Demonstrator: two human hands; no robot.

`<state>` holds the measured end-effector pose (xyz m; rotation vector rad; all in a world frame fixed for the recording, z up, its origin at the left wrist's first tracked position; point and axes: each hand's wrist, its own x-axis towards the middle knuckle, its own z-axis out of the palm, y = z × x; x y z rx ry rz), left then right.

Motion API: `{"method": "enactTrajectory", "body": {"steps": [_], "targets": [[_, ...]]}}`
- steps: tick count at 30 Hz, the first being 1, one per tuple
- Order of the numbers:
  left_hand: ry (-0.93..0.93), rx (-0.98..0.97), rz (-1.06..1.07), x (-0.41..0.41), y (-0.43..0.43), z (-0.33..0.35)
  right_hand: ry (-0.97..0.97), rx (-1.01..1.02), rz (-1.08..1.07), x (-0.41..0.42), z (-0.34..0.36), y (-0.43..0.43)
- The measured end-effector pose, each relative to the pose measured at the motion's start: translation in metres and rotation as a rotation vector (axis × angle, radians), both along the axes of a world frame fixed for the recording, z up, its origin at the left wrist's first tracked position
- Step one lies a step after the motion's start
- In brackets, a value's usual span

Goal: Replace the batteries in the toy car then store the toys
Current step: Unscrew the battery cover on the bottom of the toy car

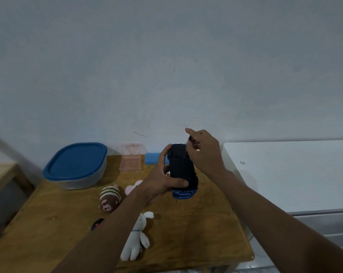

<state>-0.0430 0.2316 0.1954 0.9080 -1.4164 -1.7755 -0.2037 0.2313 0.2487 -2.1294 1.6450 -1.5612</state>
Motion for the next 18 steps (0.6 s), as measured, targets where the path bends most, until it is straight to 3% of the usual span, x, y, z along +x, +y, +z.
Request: {"method": "enactTrajectory", "body": {"steps": [18], "targets": [[0.026,0.011,-0.013,0.0070,-0.0087,-0.0072,0.015,0.077,-0.025,0.0073,-0.0053,-0.0063]]}}
